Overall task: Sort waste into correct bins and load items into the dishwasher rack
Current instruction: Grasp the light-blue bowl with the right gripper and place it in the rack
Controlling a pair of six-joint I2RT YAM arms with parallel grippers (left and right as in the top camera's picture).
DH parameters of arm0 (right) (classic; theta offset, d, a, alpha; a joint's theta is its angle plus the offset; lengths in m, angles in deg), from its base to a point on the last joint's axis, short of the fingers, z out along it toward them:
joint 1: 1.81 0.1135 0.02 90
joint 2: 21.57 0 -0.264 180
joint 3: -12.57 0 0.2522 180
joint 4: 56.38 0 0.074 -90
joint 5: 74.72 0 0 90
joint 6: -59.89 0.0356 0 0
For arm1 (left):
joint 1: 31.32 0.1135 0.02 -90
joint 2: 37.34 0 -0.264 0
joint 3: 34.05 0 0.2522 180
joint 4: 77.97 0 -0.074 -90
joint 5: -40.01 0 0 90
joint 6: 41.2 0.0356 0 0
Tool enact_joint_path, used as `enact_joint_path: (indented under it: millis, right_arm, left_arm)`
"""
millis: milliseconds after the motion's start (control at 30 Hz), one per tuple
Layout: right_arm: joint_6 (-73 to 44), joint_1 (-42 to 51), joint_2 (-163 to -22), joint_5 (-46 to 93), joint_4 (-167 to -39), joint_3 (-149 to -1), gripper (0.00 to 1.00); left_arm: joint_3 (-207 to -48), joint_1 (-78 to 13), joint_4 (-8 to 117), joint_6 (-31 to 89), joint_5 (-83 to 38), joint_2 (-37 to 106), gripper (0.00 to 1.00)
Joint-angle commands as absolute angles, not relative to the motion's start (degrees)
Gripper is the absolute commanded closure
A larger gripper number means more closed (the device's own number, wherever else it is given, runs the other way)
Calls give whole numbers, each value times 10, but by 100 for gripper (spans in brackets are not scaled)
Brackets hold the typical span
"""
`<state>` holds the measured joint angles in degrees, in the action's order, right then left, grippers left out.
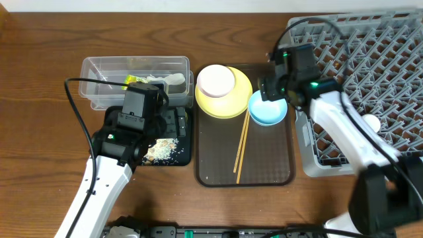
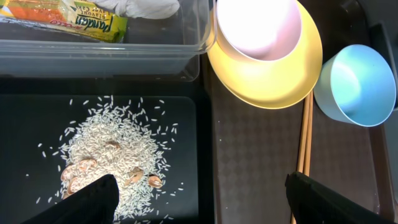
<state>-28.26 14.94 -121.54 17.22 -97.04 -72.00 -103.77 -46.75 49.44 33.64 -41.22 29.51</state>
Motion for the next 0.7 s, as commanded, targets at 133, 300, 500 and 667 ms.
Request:
enact_joint_path:
  millis: [133,300,500,667]
  right_arm:
    - [-297,154,-1296,125,-956,-718,22]
    - [-293,155,-1309,125,-993,-718,36]
    - [-293,152,-1309,125,-1050,-718,72]
    - [-284,144,-1308,116,-1063,-718,85]
  left_arm:
    - [-1035,-464,492,339,-417,297,12]
    - [-1035,-464,492,339,-417,297,12]
    - [-1035,-464,492,339,-417,298,12]
    - [-1035,-464,493,339,-417,298,12]
